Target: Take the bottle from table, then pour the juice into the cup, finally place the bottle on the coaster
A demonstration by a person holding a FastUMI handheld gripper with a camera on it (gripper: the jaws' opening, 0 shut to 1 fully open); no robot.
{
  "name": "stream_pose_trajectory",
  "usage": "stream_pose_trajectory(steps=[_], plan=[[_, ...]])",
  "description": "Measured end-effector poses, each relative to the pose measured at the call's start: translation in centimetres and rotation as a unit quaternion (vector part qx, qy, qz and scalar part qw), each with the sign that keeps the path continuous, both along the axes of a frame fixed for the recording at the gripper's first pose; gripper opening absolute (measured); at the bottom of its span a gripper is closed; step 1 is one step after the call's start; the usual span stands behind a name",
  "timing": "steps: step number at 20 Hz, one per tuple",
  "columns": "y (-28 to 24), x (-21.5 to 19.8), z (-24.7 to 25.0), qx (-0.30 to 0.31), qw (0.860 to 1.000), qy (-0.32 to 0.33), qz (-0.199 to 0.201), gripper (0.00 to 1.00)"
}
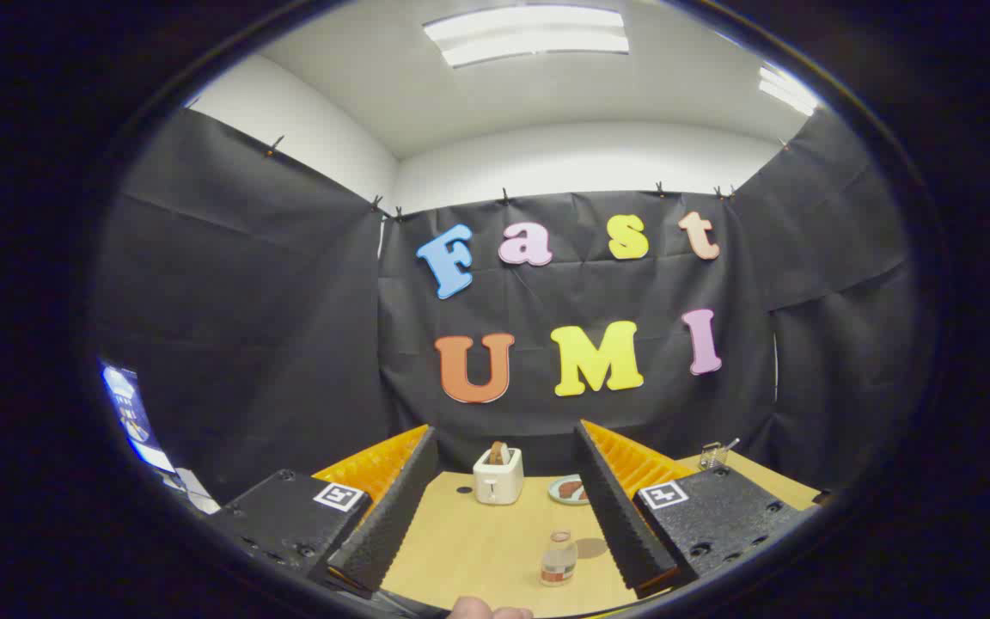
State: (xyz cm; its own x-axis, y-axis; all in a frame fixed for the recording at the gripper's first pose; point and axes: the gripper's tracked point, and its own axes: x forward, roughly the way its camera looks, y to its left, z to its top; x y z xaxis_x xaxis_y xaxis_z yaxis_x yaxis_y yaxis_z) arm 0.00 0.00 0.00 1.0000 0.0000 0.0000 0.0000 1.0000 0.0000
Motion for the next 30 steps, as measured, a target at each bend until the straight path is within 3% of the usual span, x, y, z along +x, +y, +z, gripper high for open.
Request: stream_pose_trajectory(steps=[30], plan=[[3.4,-2.7,-4.7,-0.014,0.999,0.035,0.011,1.0]])
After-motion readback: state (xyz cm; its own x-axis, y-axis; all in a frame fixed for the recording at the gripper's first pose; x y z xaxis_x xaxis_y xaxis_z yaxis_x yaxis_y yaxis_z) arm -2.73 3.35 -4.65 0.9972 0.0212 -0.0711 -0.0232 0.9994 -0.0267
